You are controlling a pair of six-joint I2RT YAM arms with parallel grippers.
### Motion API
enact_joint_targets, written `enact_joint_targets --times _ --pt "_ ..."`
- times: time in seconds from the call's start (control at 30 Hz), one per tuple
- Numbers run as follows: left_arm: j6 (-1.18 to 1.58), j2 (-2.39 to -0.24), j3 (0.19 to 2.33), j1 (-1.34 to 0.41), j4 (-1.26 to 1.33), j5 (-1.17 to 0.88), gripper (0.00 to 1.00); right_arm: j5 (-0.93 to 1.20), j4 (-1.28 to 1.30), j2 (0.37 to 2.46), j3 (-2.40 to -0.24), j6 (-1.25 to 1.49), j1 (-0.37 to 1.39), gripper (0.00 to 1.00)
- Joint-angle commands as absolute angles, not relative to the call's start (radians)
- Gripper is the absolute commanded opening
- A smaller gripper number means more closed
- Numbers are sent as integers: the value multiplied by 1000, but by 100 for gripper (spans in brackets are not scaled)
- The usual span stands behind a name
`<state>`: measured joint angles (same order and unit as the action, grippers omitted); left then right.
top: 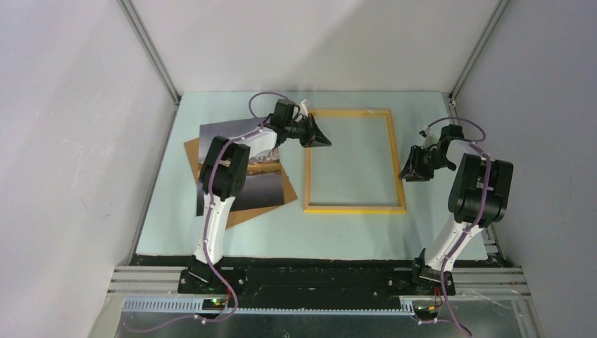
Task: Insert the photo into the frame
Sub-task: Place the photo frame item in the photo frame.
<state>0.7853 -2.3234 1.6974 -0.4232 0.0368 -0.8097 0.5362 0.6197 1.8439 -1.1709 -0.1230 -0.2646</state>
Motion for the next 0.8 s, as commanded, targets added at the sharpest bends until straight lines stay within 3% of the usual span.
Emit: enact_joint_targets --times 0.0,0.77 --pt "812 -2318 1696 -421 94 -799 0 573 604 1865 -1211 -105 -261 42" --pt "950 -2307 1645 -422 288 -893 0 619 604 1907 -1220 -96 -259 38"
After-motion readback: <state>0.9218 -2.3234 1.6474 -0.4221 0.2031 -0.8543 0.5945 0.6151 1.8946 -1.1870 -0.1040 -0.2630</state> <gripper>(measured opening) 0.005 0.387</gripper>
